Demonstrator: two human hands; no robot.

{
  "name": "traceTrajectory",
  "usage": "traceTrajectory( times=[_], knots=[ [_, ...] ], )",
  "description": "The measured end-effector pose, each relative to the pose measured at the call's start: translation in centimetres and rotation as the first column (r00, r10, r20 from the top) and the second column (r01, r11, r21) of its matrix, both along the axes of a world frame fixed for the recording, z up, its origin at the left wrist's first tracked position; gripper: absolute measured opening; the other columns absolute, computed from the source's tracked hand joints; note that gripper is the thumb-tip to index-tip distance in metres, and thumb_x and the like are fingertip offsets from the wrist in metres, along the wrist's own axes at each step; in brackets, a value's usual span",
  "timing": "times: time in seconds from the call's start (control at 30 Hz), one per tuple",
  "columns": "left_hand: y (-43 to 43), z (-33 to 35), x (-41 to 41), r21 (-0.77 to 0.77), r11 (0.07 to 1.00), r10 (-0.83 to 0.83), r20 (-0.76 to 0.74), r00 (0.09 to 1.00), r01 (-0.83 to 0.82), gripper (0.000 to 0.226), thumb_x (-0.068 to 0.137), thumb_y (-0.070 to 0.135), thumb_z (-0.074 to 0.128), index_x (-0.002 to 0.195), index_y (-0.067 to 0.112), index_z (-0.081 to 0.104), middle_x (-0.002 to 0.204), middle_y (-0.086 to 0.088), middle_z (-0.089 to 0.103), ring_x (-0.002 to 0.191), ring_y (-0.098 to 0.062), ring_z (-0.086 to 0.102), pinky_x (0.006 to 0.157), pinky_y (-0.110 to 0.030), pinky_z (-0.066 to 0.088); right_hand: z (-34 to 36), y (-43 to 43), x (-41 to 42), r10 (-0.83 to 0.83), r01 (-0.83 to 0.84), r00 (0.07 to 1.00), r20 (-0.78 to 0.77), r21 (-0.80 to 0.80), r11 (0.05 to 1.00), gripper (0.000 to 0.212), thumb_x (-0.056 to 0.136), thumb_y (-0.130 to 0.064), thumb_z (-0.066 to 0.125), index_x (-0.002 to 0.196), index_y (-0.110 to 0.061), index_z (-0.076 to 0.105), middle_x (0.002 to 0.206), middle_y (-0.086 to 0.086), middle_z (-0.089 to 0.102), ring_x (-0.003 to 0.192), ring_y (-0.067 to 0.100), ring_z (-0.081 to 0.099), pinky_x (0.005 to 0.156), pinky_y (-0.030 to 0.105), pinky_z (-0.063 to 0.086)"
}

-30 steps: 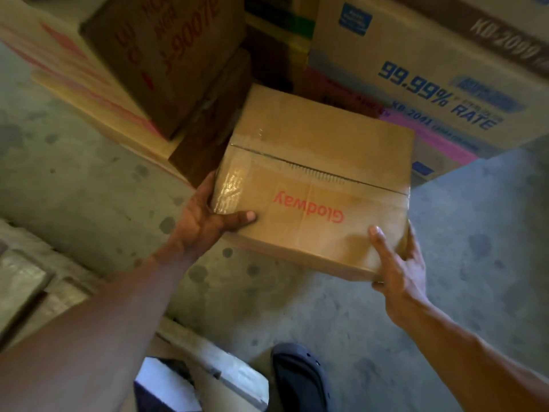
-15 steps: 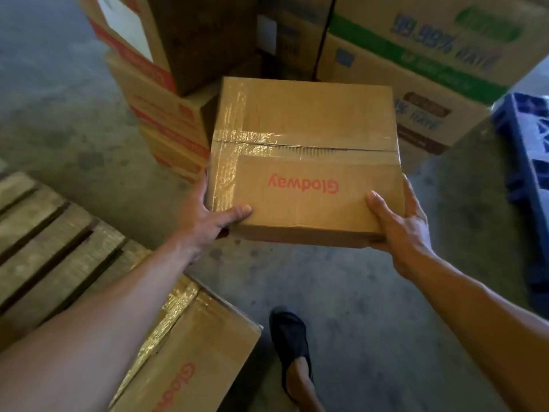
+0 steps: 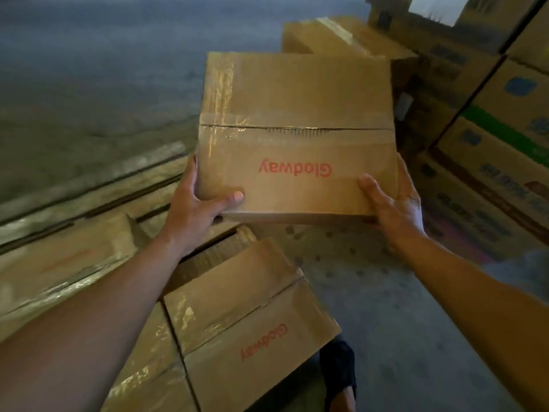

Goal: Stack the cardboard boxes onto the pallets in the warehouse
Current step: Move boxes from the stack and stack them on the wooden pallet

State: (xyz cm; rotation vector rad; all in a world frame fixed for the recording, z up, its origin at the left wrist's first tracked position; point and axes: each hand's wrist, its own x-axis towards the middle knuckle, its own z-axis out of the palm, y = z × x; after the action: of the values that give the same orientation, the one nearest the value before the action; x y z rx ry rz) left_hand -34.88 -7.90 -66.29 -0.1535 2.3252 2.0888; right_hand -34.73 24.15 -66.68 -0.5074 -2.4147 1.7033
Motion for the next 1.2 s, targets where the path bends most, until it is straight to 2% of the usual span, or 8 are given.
traceTrajectory(
  times=[0.17, 0.33, 0.43, 0.5, 0.63, 0.9, 1.07, 1.2],
  knots=[
    [-7.4, -2.4, 0.8, -0.085, 0.968, 0.238, 0.039, 0.97, -0.234, 0.083, 0.072, 0.024, 0.089, 0.139, 0.039, 0.043, 0.123, 0.014, 0.062, 0.112, -0.009, 0.061, 0.09, -0.038, 0.058, -2.5, -8.0, -6.4, 0.224, -0.225, 0.974, 0.025, 0.034, 0.974, 0.079, 0.075, -0.078, 0.066, 0.142, -0.066, 0.026, 0.145, -0.012, 0.049, 0.126, 0.023, 0.054, 0.096, 0.061, 0.052],
    [-10.1, -8.9, 2.3, -0.142, 0.938, 0.335, 0.139, 0.932, -0.317, 0.082, 0.075, 0.022, 0.088, 0.144, 0.034, 0.045, 0.129, 0.004, 0.062, 0.115, -0.014, 0.063, 0.08, -0.023, 0.059, -8.6, -11.8, -10.2, 0.394, -0.395, 0.912, 0.112, -0.016, 0.919, 0.073, 0.074, -0.073, 0.07, 0.139, -0.057, 0.039, 0.135, -0.012, 0.054, 0.123, 0.02, 0.054, 0.097, 0.057, 0.052],
    [-10.8, -13.4, 3.1, -0.161, 0.899, 0.433, 0.204, 0.878, -0.407, 0.074, 0.077, 0.009, 0.083, 0.141, 0.029, 0.051, 0.121, 0.005, 0.066, 0.101, 0.003, 0.065, 0.072, -0.008, 0.052, -13.0, -13.7, -12.0, 0.503, -0.506, 0.845, 0.182, -0.03, 0.862, 0.048, 0.085, -0.059, 0.07, 0.125, -0.063, 0.043, 0.121, -0.025, 0.055, 0.114, 0.01, 0.056, 0.098, 0.053, 0.053],
    [-11.5, -15.6, 3.6, -0.2, 0.88, 0.473, 0.272, 0.838, -0.431, 0.072, 0.076, 0.008, 0.084, 0.137, 0.03, 0.053, 0.116, 0.01, 0.068, 0.094, 0.007, 0.067, 0.072, -0.008, 0.051, -15.2, -14.8, -12.7, 0.557, -0.56, 0.808, 0.193, -0.042, 0.827, 0.037, 0.088, -0.053, 0.069, 0.113, -0.068, 0.045, 0.113, -0.03, 0.058, 0.108, 0.003, 0.06, 0.096, 0.048, 0.054],
    [-13.9, -20.3, 4.7, -0.375, 0.829, 0.55, 0.406, 0.73, -0.415, 0.102, 0.047, 0.07, 0.089, 0.138, 0.054, 0.047, 0.129, 0.002, 0.06, 0.118, -0.02, 0.061, 0.102, -0.04, 0.051, -20.2, -16.9, -13.6, 0.629, -0.64, 0.737, 0.248, -0.043, 0.767, 0.048, 0.092, -0.049, 0.066, 0.136, -0.047, 0.048, 0.115, -0.025, 0.063, 0.103, -0.006, 0.059, 0.096, 0.038, 0.051],
    [-15.1, -25.7, 4.2, -0.571, 0.776, 0.594, 0.518, 0.616, -0.268, 0.119, 0.03, 0.095, 0.071, 0.138, 0.061, 0.035, 0.131, 0.006, 0.06, 0.123, -0.028, 0.056, 0.1, -0.057, 0.047, -25.4, -17.2, -14.4, 0.581, -0.634, 0.721, 0.377, 0.023, 0.773, 0.072, 0.082, -0.071, 0.064, 0.146, -0.05, 0.037, 0.135, -0.014, 0.059, 0.122, 0.015, 0.057, 0.103, 0.052, 0.048],
    [-12.6, -24.1, 3.2, -0.715, 0.682, 0.655, 0.507, 0.56, -0.151, 0.106, 0.065, 0.062, 0.084, 0.153, 0.04, 0.029, 0.139, -0.009, 0.042, 0.131, -0.038, 0.041, 0.104, -0.058, 0.041, -27.2, -17.3, -14.5, 0.493, -0.615, 0.702, 0.515, 0.089, 0.783, 0.077, 0.081, -0.072, 0.064, 0.146, -0.039, 0.04, 0.133, -0.008, 0.058, 0.124, 0.024, 0.055, 0.105, 0.051, 0.045],
    [-11.9, -24.0, 3.3, -0.766, 0.63, 0.679, 0.466, 0.567, -0.126, 0.108, 0.073, 0.053, 0.083, 0.156, 0.044, 0.015, 0.14, -0.013, 0.038, 0.13, -0.039, 0.036, 0.103, -0.056, 0.038, -27.7, -17.5, -14.3, 0.49, -0.638, 0.662, 0.567, 0.084, 0.765, 0.086, 0.076, -0.079, 0.061, 0.145, -0.034, 0.039, 0.129, -0.006, 0.057, 0.121, 0.025, 0.056, 0.102, 0.049, 0.046]
  ],
)
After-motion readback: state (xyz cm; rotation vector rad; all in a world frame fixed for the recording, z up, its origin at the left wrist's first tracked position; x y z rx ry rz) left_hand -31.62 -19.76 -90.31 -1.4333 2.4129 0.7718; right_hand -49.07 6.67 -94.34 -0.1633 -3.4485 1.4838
